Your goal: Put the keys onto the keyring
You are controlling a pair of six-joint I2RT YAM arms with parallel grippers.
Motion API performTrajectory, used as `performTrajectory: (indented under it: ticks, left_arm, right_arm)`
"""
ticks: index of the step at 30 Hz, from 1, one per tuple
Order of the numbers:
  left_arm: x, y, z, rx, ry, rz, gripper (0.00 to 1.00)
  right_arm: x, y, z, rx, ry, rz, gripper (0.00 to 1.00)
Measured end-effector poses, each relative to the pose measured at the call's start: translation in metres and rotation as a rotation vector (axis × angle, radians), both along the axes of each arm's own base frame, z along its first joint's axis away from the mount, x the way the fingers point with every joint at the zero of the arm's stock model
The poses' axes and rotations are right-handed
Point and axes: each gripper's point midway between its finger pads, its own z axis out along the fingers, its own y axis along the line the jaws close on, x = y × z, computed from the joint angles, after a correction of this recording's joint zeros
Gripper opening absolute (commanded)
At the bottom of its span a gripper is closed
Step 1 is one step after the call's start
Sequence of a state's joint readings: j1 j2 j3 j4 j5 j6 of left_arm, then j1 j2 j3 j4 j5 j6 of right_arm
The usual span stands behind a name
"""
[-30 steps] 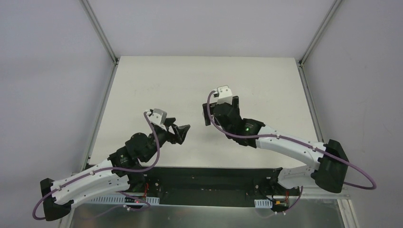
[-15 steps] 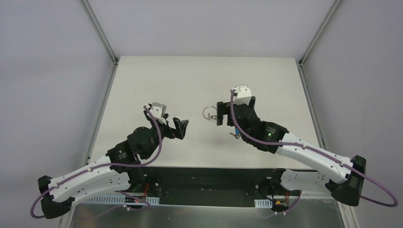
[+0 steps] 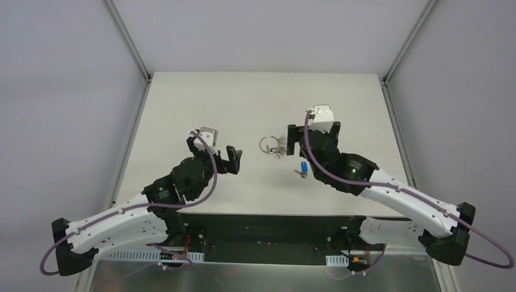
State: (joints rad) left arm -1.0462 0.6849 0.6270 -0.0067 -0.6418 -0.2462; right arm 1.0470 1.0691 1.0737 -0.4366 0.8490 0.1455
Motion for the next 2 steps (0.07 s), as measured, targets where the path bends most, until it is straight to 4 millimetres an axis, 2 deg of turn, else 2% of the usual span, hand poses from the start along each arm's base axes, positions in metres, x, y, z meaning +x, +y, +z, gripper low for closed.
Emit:
performTrajectory:
  ticks: [2]
  left_arm:
    - [-0.0002,0.0004,0.0051,-0.007,-0.004,0.000,1.00]
  right_arm:
    - [-0.0005,-0.0034,0.0072,0.019,-0.018,-0.007,0.99]
